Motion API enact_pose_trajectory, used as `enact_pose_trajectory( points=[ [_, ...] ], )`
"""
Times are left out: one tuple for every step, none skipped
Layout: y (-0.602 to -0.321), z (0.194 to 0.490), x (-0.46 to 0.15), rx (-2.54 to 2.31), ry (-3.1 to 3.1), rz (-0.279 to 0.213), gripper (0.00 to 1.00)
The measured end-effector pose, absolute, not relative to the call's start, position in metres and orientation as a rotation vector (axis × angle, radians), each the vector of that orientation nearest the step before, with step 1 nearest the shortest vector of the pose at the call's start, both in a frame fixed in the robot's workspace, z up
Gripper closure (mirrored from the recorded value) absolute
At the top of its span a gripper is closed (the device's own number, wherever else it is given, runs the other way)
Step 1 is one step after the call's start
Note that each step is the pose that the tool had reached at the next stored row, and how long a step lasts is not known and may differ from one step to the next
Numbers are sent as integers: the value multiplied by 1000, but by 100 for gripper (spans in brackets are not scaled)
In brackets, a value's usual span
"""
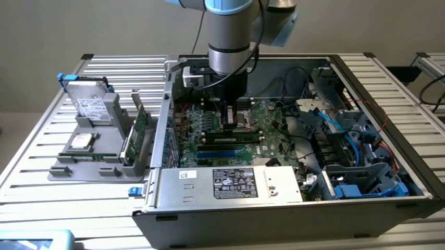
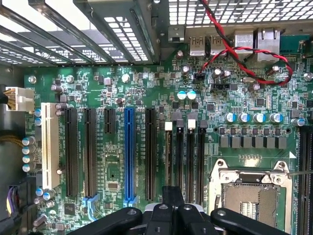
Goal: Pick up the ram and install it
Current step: 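Press down the ram until it locks into place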
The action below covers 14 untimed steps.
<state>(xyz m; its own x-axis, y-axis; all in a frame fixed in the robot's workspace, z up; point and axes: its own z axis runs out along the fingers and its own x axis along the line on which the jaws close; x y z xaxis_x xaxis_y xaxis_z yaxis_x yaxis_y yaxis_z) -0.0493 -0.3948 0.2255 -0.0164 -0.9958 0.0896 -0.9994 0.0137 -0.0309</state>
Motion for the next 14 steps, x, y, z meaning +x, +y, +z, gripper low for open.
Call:
enact_pose_trajectory(
  points=[
    [-395,226,-49,2173,-2206,132,89],
    [-395,226,-49,2173,-2206,132,89],
    [-395,225,-49,2173,-2206,132,89],
    [-395,225,-49,2173,-2206,132,89],
    [-395,225,-49,2173,-2206,132,89],
    [-395,225,-49,2173,-2206,132,89],
    [-395,225,-49,2173,-2206,132,89],
    [-395,225,-49,2173,-2206,132,89],
    [-395,225,-49,2173,-2206,132,89],
    [-395,225,-49,2173,-2206,132,89],
    [-395,225,-49,2174,-2207,132,89],
    [-395,225,-49,2174,-2207,133,89],
    [-395,225,-49,2174,-2207,133,89],
    [-395,225,-49,2174,-2207,133,89]
  ],
)
